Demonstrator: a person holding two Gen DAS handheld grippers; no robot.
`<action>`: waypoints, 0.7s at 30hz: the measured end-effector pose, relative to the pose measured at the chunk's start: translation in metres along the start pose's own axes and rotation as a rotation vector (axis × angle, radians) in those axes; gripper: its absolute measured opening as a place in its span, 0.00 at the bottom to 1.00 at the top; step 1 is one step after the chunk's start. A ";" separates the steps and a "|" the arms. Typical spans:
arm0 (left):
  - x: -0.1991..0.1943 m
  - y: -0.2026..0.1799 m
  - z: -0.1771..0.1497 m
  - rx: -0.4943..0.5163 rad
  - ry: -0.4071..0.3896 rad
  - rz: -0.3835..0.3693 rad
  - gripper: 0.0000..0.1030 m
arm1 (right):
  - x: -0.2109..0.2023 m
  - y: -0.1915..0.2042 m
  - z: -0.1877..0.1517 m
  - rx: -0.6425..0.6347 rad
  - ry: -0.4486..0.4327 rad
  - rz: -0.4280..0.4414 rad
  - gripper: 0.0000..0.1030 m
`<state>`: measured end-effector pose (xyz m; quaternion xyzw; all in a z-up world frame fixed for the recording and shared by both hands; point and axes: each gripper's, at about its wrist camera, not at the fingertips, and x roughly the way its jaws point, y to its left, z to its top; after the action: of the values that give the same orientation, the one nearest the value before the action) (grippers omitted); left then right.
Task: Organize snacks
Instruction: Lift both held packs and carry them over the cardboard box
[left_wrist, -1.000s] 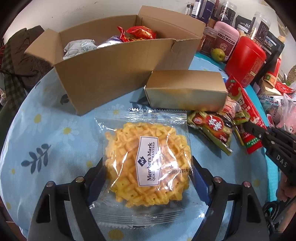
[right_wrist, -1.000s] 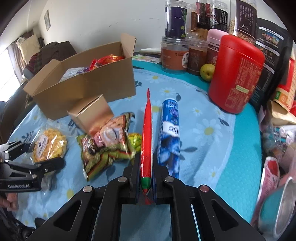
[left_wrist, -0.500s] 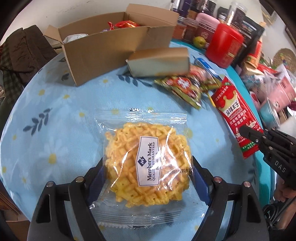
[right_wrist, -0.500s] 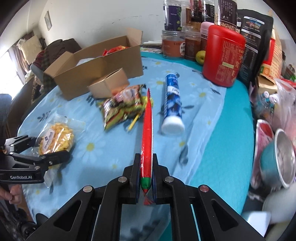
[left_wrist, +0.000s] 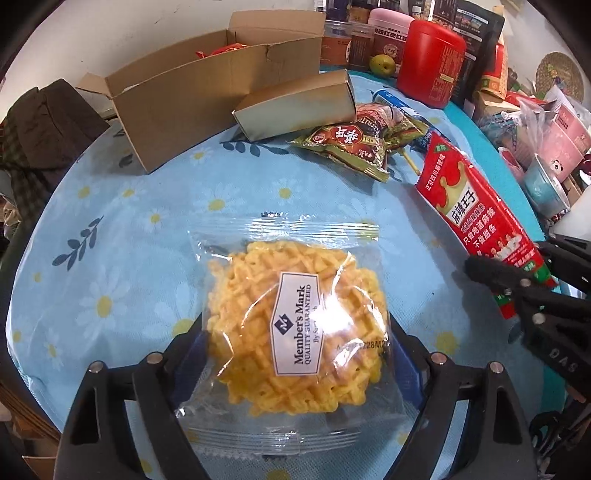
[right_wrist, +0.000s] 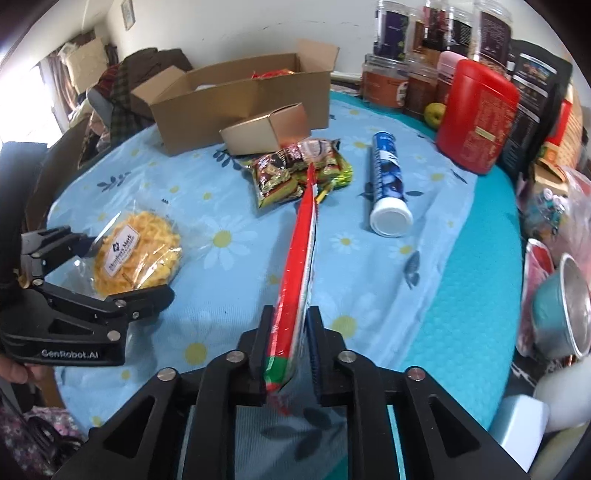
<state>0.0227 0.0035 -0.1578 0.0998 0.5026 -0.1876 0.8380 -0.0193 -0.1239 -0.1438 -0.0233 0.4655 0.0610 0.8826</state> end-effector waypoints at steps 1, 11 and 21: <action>0.001 0.000 0.000 0.000 -0.002 -0.001 0.85 | 0.003 0.001 0.001 -0.002 0.002 -0.002 0.25; -0.004 0.009 -0.004 -0.055 -0.046 -0.019 0.79 | 0.009 -0.001 0.003 0.012 -0.014 0.012 0.09; -0.014 0.021 -0.005 -0.103 -0.047 -0.064 0.78 | -0.005 0.013 -0.006 -0.002 -0.021 0.123 0.09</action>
<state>0.0214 0.0273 -0.1478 0.0359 0.4949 -0.1903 0.8471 -0.0288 -0.1122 -0.1426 0.0050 0.4568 0.1161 0.8819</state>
